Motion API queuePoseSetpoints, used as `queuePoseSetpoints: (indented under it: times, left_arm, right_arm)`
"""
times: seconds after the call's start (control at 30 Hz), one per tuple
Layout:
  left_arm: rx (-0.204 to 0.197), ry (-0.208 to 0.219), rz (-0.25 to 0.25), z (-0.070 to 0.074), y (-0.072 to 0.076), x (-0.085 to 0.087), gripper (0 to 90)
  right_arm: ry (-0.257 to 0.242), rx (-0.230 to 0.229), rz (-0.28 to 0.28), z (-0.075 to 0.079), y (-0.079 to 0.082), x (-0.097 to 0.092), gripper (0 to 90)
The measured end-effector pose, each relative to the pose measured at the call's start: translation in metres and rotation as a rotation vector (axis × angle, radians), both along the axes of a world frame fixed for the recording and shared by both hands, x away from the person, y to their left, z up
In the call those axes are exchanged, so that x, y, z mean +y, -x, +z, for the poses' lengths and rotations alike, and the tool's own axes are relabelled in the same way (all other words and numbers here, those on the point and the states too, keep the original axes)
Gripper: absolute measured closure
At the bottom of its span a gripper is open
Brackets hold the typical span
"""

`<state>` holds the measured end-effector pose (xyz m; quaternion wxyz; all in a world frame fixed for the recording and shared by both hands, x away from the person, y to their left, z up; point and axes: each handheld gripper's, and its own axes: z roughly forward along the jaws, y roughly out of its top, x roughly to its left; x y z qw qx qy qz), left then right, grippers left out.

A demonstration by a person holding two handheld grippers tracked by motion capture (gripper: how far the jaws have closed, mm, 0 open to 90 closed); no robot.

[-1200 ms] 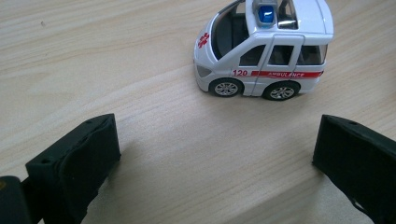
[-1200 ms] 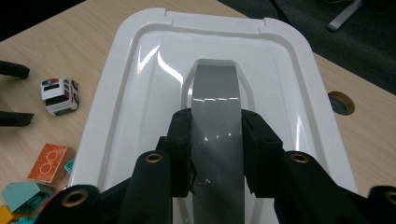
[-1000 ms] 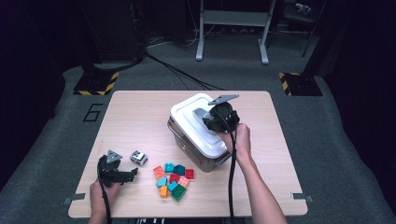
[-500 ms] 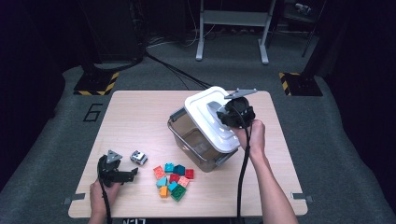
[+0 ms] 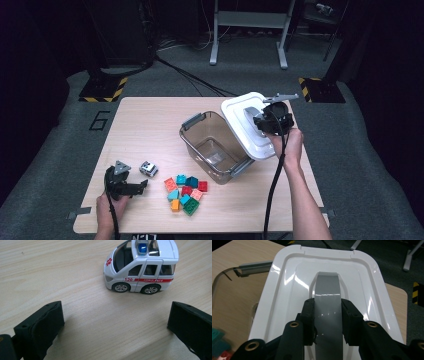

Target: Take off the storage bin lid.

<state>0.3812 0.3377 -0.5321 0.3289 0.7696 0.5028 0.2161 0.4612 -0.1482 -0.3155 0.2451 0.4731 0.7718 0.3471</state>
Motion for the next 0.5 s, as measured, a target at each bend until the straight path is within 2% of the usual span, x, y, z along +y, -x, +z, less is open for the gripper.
queuePoseSetpoints:
  times: [0.5]
  left_arm:
    - [0.001,-0.001,-0.001,0.0,0.0,0.0,0.4]
  right_arm:
    - [-0.002,0.027,-0.156,-0.018,-0.006,-0.051,67.2]
